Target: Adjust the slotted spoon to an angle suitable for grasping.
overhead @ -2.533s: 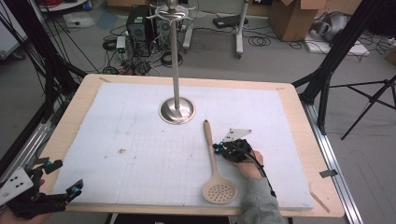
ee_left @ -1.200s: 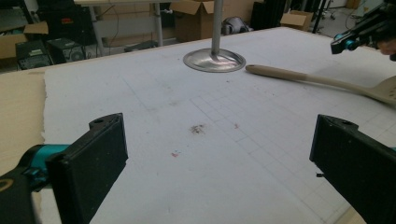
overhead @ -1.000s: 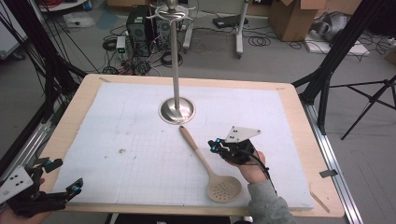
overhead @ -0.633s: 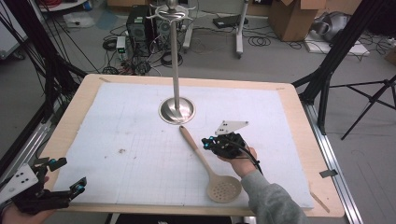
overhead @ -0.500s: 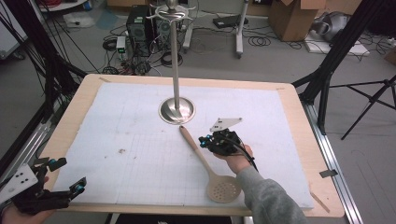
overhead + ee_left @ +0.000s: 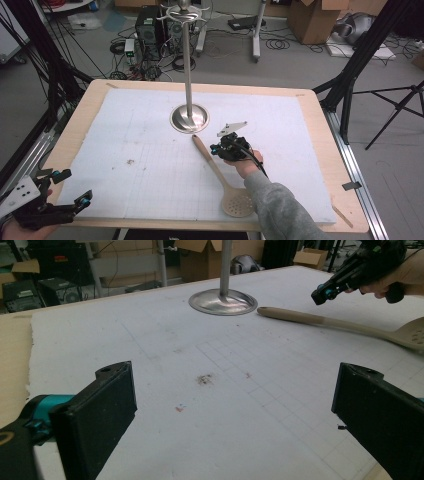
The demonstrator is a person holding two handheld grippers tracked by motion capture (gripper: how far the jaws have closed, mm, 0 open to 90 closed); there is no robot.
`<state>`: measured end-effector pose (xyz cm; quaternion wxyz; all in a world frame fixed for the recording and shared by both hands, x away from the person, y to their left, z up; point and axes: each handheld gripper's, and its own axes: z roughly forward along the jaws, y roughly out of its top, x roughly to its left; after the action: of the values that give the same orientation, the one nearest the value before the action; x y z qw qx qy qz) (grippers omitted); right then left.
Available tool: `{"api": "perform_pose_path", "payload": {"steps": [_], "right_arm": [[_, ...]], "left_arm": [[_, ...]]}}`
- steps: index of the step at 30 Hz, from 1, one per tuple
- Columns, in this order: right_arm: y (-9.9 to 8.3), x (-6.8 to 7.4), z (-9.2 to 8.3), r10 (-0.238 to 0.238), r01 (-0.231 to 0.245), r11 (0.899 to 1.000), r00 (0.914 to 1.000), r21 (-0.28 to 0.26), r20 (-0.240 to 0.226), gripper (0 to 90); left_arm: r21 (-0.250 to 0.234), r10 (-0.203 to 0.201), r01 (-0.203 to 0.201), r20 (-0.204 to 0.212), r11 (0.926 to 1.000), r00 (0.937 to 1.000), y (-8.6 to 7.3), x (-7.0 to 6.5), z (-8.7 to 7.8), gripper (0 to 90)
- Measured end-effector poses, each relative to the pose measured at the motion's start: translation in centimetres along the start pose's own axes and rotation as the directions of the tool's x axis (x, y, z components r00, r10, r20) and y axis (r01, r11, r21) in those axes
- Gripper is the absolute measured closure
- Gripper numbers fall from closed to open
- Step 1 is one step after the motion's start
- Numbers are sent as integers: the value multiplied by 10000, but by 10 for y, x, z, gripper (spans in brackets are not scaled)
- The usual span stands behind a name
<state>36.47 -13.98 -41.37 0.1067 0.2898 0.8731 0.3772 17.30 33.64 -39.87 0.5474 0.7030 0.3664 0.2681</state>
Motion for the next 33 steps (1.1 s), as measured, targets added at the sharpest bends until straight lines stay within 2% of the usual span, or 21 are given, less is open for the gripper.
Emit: {"api": "perform_pose_path", "payload": {"steps": [10, 17, 21, 26, 33], "right_arm": [[-1, 2, 14, -44, 52, 9987, 9999, 515, -156, 900], [-2, 2, 17, -42, 66, 9979, 9993, 647, -363, 900], [1, 5, 18, -302, 347, 9969, 9975, 701, -640, 900], [8, 12, 22, -921, 1010, 9914, 9903, 835, -1041, 900], [13, 19, 24, -1578, 1689, 9813, 9806, 924, -1159, 900]], "left_arm": [[-10, -26, 26, -29, 10000, 10000, 0, 1, -1, 45], [13, -12, 12, -35, 10000, 10000, -1, 0, -1, 45], [29, -5, 5, -36, 10000, 10000, -1, 0, -1, 45], [24, -8, 8, -40, 10000, 10000, -1, 0, -1, 45], [-19, -41, 41, -63, 10000, 10000, -1, 0, -2, 45]]}}
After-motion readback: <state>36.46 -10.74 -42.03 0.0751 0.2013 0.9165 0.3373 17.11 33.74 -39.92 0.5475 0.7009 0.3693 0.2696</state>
